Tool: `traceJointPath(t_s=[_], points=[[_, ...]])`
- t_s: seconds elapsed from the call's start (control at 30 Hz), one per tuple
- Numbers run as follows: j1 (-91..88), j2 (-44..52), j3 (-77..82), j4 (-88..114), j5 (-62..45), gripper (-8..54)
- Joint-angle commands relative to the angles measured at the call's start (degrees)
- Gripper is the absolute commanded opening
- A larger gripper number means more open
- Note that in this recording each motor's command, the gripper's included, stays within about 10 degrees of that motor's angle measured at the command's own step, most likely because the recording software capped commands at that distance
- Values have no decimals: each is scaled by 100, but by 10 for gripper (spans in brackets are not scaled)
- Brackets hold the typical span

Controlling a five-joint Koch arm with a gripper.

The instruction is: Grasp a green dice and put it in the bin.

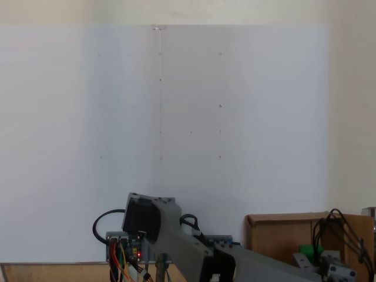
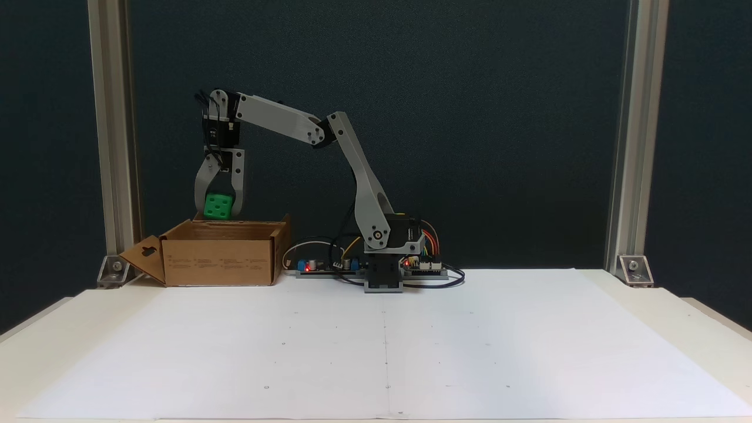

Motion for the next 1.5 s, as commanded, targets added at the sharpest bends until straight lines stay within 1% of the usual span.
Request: traceJointPath(t_s=[0.0, 0.03, 0.07, 0.1, 0.13, 0.17, 0.37, 0.47, 0.77, 0.87, 1.23, 1.33, 1.47], points=[[0, 114, -132, 747, -457, 116], [18, 114, -141, 747, -448, 316], [0, 149, -141, 756, -431, 316], [0, 202, -141, 747, -431, 365], [-35, 281, -141, 747, -431, 384], [-62, 334, -141, 738, -431, 425], [-466, 765, -158, 686, -281, 435], [-976, 1222, -202, 571, -18, 435], [-2707, 2259, -202, -105, 1354, 434], [-3560, 2382, -202, -448, 1714, 434], [-7102, 2259, -202, -1951, 1793, 434], [-8147, 2259, -105, -1942, 1767, 432], [-8613, 2276, 220, -2013, 1767, 437]])
